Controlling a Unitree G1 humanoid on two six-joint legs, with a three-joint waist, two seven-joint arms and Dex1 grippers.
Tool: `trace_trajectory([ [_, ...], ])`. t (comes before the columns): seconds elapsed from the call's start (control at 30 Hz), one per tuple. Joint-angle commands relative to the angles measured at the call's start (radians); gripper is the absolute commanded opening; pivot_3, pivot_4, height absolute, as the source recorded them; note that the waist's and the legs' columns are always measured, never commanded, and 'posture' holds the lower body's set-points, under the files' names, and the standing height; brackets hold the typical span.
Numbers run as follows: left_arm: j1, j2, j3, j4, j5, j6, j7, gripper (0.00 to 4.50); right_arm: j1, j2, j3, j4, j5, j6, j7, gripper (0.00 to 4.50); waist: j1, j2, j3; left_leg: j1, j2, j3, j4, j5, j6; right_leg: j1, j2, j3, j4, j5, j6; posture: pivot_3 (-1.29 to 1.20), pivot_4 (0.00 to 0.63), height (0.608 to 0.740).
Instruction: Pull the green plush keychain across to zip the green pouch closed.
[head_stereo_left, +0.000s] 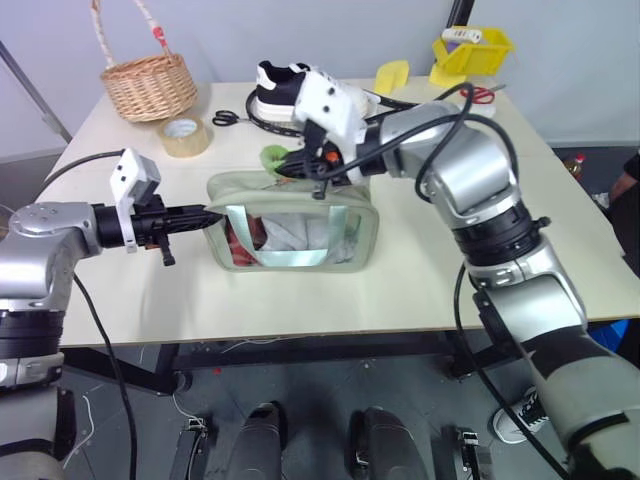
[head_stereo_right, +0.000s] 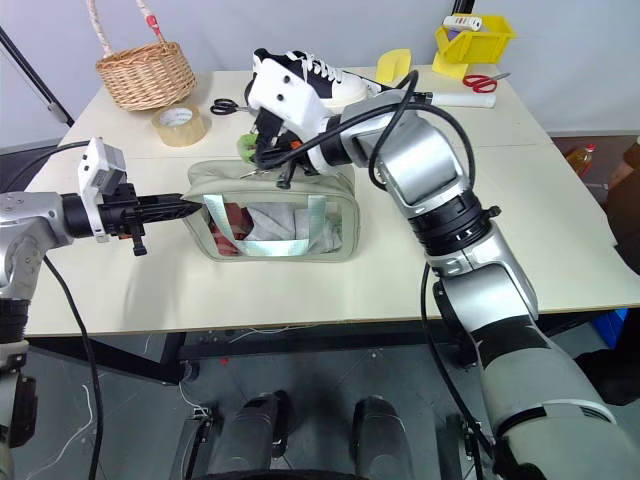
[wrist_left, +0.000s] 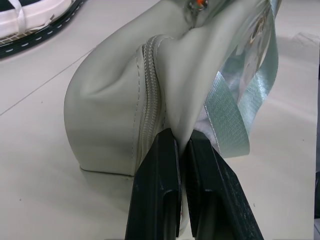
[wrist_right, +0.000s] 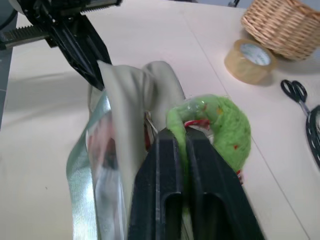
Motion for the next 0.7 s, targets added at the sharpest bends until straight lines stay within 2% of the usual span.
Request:
trace_trajectory([
  [0.03, 0.000, 0.014, 0.017, -0.009, -0.005, -0.008, 0.005, 0.00, 0.002, -0.054, -0.085, -0.057, 0.033, 0.041, 0.010, 0.09, 0.000, 0.000, 0.000, 0.000, 0.000, 0.000, 0.000, 0.000, 0.000, 0.000, 0.000, 0.000, 0.000, 0.000, 0.000, 0.00, 0.150, 0.740],
  [0.13, -0.001, 0.014, 0.018, -0.005, -0.005, -0.009, 0.005, 0.00, 0.020, -0.119, -0.143, -0.062, 0.026, 0.067, -0.021, 0.09, 0.002, 0.000, 0.000, 0.000, 0.000, 0.000, 0.000, 0.000, 0.000, 0.000, 0.000, 0.000, 0.000, 0.000, 0.000, 0.00, 0.150, 0.740],
  [0.23, 0.000, 0.016, 0.020, -0.004, -0.006, -0.004, 0.007, 0.00, 0.072, -0.258, -0.185, -0.064, -0.016, 0.062, -0.035, 0.09, 0.006, 0.000, 0.000, 0.000, 0.000, 0.000, 0.000, 0.000, 0.000, 0.000, 0.000, 0.000, 0.000, 0.000, 0.000, 0.00, 0.150, 0.740],
  [0.33, 0.002, 0.016, 0.023, -0.004, -0.007, -0.003, 0.012, 0.00, 0.128, -0.352, -0.174, -0.074, -0.054, 0.034, -0.040, 0.09, 0.003, 0.000, 0.000, 0.000, 0.000, 0.000, 0.000, 0.000, 0.000, 0.001, 0.000, 0.000, -0.002, 0.000, 0.000, 0.00, 0.150, 0.740],
  [0.5, 0.020, 0.019, 0.041, -0.014, -0.021, 0.015, 0.030, 0.00, 0.309, -0.569, -0.130, 0.009, -0.253, -0.096, -0.129, 0.09, -0.001, 0.000, 0.000, 0.001, 0.000, 0.001, -0.002, 0.000, 0.001, 0.000, 0.000, 0.000, -0.002, 0.000, 0.000, 0.00, 0.150, 0.740],
  [0.6, 0.040, 0.024, 0.055, -0.032, -0.039, 0.027, 0.042, 0.00, 0.415, -0.601, -0.126, -0.053, -0.262, -0.103, -0.129, 0.09, -0.004, 0.000, 0.000, 0.000, 0.000, 0.003, -0.002, 0.000, 0.000, -0.002, 0.000, 0.002, -0.002, 0.000, 0.000, 0.00, 0.150, 0.740],
  [0.7, 0.053, 0.027, 0.063, -0.056, -0.052, 0.042, 0.057, 0.00, 0.513, -0.555, -0.107, -0.206, -0.213, -0.070, -0.101, 0.09, -0.004, 0.000, 0.000, 0.001, 0.000, 0.003, -0.003, 0.000, 0.001, -0.002, 0.000, 0.002, -0.002, 0.000, 0.000, 0.00, 0.150, 0.740],
])
